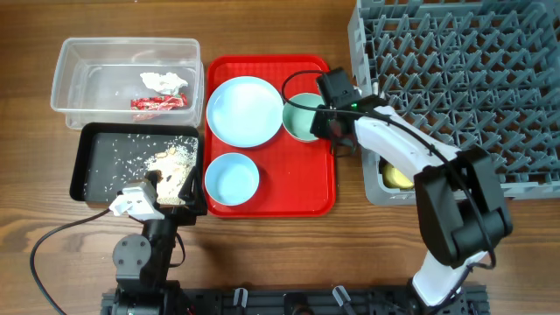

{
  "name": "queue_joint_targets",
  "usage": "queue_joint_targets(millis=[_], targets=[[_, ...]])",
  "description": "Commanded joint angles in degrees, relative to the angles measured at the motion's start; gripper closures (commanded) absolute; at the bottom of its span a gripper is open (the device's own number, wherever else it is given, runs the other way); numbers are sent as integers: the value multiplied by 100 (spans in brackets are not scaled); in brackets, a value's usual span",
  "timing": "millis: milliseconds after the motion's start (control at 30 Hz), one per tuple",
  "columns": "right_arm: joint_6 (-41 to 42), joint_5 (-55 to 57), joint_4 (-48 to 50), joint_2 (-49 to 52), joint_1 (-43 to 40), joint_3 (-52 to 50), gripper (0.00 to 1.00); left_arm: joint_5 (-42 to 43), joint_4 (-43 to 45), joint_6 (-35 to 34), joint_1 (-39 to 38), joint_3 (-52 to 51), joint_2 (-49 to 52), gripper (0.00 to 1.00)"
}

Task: Sort waste into correct bins and load items into the dishwasher rack
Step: 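Grasp the rim of the pale-green bowl with the right gripper, then lift the green bowl and place it in the dish rack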

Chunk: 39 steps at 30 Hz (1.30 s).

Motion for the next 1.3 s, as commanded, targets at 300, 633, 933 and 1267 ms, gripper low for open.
queue_joint_targets(millis=[300,633,933,1267], targets=[[-365,127,-308,-361,-17,-2,96,87,17,31,42,-39,-61,0],[-1764,1040,-645,-2127,-17,-2,96,87,15,31,42,-39,-61,0],[-2271,5327,-1370,-3659,-20,-2,96,87,17,31,42,-39,-61,0],[-3191,6553,-1497,-2811,-328,-4,96,87,17,31,42,-39,-61,0]])
